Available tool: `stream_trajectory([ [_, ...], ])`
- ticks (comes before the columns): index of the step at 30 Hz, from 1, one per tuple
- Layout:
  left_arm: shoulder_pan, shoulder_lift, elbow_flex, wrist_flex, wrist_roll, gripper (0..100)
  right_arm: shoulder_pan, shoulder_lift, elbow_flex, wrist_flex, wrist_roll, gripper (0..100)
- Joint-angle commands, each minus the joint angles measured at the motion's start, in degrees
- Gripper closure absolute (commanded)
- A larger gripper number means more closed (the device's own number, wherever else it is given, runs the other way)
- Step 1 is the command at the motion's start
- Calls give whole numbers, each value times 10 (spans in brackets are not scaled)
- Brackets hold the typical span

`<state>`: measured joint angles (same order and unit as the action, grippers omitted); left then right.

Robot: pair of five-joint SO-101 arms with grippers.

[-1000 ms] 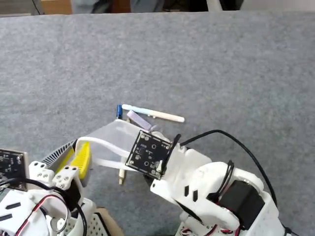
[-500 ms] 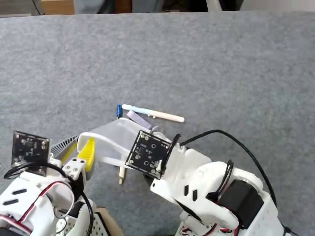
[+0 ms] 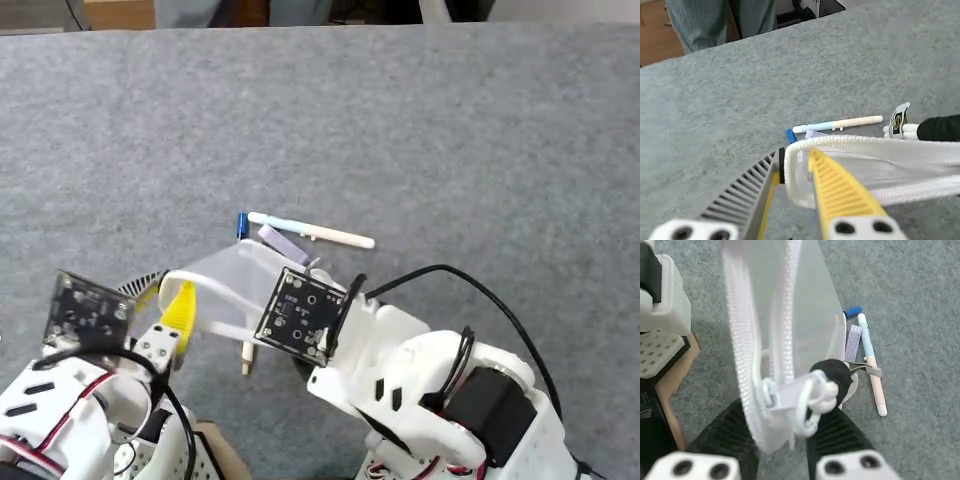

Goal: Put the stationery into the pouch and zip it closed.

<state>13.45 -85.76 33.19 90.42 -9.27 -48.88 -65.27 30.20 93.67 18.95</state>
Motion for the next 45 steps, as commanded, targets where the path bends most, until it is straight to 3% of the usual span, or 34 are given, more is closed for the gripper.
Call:
stream_trajectory([
  [1, 2, 14, -15, 18, -69, 892, -28, 1, -5, 6, 4, 985],
  [6, 2, 14, -19, 55, -136, 895, -28, 1, -5, 7, 20, 985],
  [15, 2, 13, -14, 70, -137, 896, -28, 1, -6, 7, 19, 985],
  [19, 2, 13, -15, 70, -137, 978, -26, 1, -13, 7, 17, 985],
  [24, 2, 11, -20, 70, -137, 972, -25, 1, -38, 7, 18, 985],
  [32, 7, 13, -65, 70, -48, 968, -25, 1, -38, 8, 18, 985],
  [38, 3, 12, -102, 84, -40, 966, -4, 1, -41, 7, 19, 985],
  [45, 2, 8, -101, 99, -36, 853, -6, 1, -42, 8, 19, 985],
])
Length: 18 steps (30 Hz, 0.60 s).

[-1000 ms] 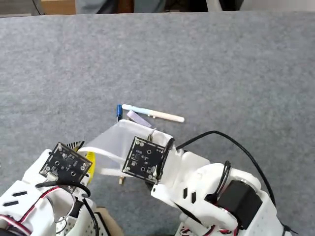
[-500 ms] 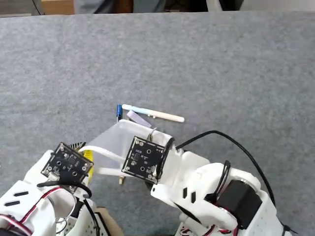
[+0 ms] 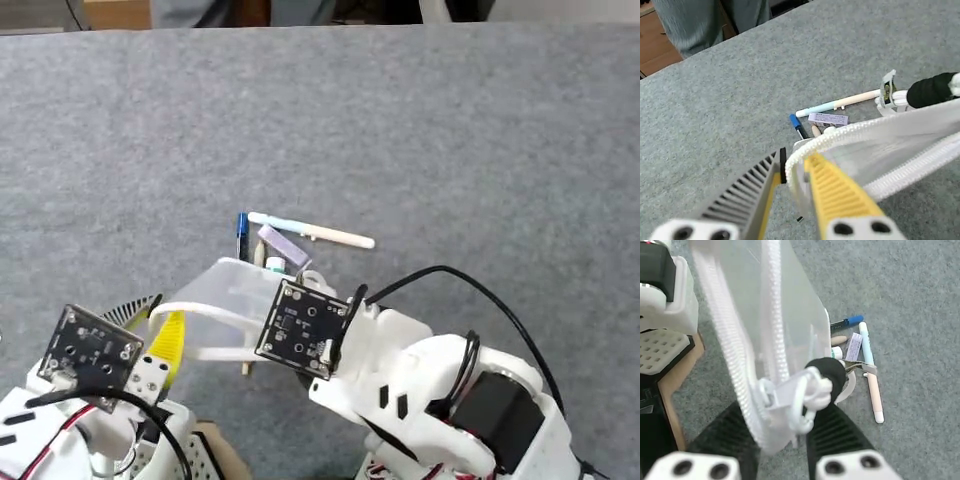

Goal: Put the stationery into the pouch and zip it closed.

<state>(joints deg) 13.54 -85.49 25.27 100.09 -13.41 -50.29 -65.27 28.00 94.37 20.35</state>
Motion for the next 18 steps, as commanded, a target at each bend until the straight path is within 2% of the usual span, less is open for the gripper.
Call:
stream_trajectory([
  [1, 1, 9, -22, 3, 5, 856, 8, 1, -20, 1, 5, 985],
  [8, 0, 10, -2, 2, 5, 863, 8, 1, -21, 1, 5, 985],
  [13, -52, 4, 49, -2, 1, 861, 10, -15, -36, 8, 5, 985],
  [18, -55, 4, 48, -3, 1, 863, 11, -24, -29, 9, 5, 985],
])
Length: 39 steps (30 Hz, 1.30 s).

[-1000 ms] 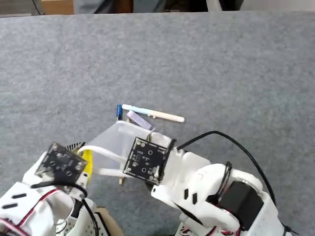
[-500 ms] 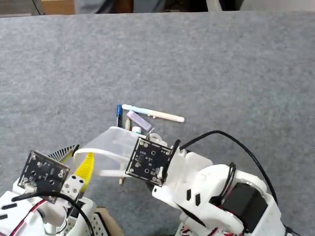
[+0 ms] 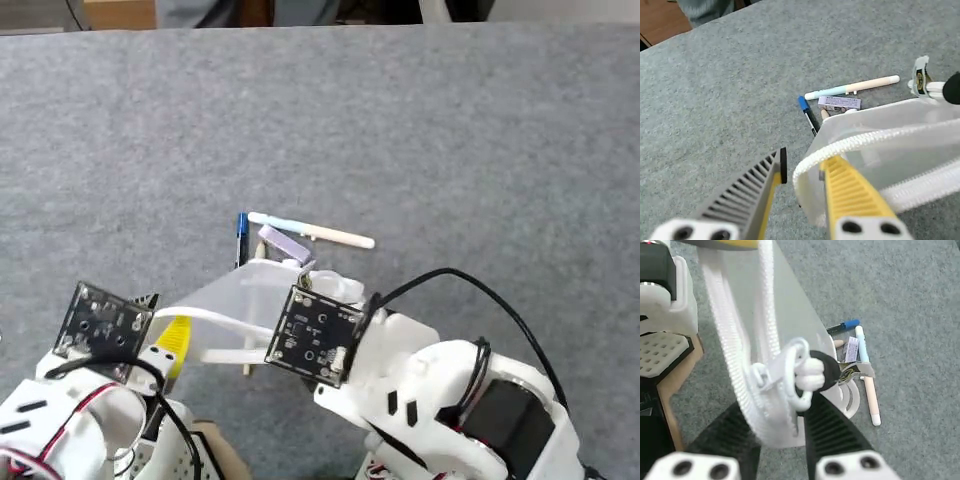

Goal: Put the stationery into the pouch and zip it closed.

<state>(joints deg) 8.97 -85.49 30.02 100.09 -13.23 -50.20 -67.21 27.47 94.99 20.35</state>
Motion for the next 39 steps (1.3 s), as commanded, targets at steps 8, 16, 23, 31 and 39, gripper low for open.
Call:
stream_trajectory([
  [8, -13, 4, 5, -1, 3, 864, 10, -5, -26, 2, 5, 985],
  [16, -9, 4, 0, -2, 3, 955, 10, -5, -26, 1, 5, 985],
  [23, -8, 10, -18, 0, 3, 972, 10, -1, -24, -5, 5, 979],
  [31, -8, 11, -94, 1, 25, 972, 11, 0, -44, -39, 5, 760],
  [39, -13, 11, -179, 3, 74, 973, 78, -2, -102, -64, 2, 723],
])
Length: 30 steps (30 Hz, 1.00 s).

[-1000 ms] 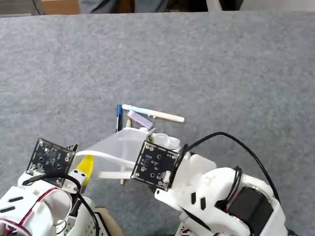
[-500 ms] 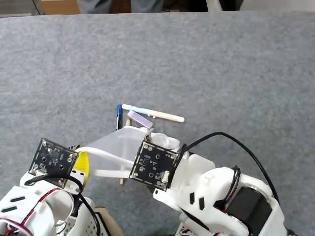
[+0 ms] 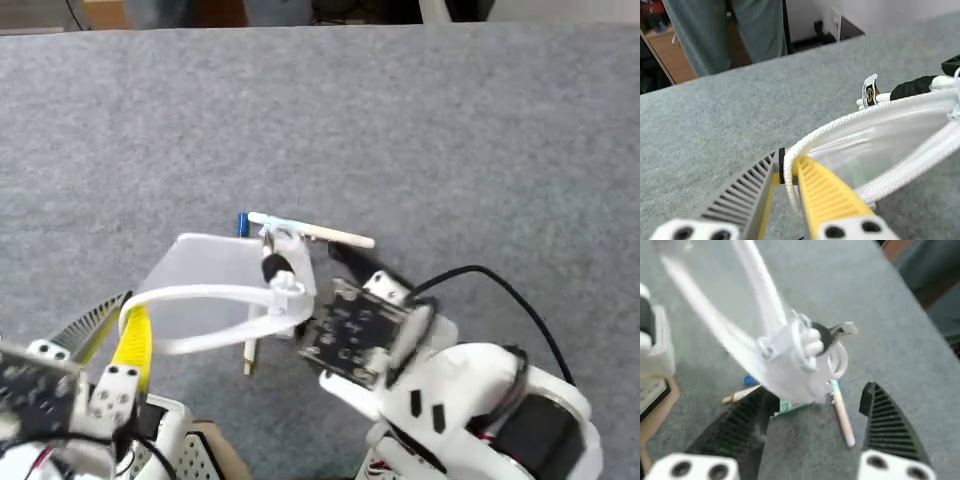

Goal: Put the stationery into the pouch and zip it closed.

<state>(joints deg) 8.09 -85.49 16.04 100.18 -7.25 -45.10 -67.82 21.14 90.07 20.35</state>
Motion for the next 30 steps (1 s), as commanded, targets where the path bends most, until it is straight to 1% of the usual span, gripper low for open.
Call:
stream_trajectory([
  [1, -6, 11, -46, 2, 17, 973, 35, 3, -44, -14, 1, 723],
  [6, -6, 11, -76, 2, 33, 973, 97, 4, -35, 3, 1, 723],
  [10, -7, 11, -60, 6, 54, 973, 137, 5, 15, 13, 1, 723],
  [12, -28, 11, -38, 6, 60, 973, 156, 5, 48, 11, 1, 723],
  [16, -92, 11, -1, 4, 56, 973, 185, 5, 95, -8, 1, 720],
  [21, -153, 11, 5, -26, 56, 972, 192, 14, 144, -75, 5, 720],
  [24, -192, 11, 5, -33, 56, 972, 191, 56, 161, -112, 6, 720],
  [27, -209, 11, 6, -28, 56, 972, 190, 120, 153, -148, 6, 719],
  [30, -211, 11, 26, -27, 56, 972, 189, 196, 131, -178, 7, 719],
])
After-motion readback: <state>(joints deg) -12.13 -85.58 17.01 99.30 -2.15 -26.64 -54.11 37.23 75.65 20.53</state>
